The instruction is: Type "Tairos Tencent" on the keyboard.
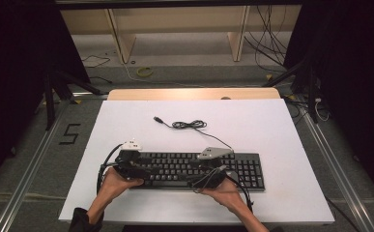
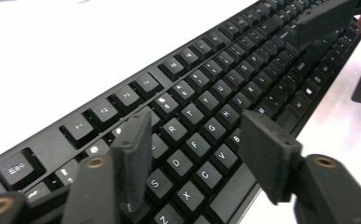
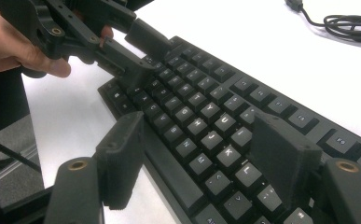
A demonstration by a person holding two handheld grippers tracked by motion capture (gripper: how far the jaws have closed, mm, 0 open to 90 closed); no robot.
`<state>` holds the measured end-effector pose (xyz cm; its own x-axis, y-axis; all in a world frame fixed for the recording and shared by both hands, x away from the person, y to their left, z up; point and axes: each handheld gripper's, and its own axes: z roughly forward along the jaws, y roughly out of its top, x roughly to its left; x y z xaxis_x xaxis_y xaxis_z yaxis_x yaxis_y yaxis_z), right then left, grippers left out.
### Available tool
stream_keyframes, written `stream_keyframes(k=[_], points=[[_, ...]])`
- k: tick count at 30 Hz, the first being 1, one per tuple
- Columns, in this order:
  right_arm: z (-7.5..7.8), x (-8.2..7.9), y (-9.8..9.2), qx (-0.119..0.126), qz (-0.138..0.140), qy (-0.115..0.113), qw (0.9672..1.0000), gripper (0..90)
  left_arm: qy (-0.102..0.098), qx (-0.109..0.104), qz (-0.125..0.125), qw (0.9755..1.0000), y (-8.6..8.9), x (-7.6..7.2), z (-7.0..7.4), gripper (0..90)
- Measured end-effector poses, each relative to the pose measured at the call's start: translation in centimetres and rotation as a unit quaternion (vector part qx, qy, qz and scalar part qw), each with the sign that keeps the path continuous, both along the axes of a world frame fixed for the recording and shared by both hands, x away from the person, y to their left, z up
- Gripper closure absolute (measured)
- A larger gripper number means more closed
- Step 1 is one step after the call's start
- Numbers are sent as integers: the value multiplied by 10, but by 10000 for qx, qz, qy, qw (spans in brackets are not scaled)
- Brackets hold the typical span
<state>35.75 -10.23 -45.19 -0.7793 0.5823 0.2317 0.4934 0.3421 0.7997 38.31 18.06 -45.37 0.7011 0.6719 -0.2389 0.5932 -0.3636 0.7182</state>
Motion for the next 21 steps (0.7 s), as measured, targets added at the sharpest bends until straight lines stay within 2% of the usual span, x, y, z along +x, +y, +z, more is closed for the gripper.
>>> stream_keyframes(k=[2,6,21], points=[[0,0,0,6,-3,-9,10000,357,25,-26,70,10000,1,1,0,374],[0,0,0,-2,6,1,10000,355,-12,-11,94,10000,3,3,0,335],[0,0,0,16,0,-9,10000,356,-97,27,171,9998,3,10,4,335]])
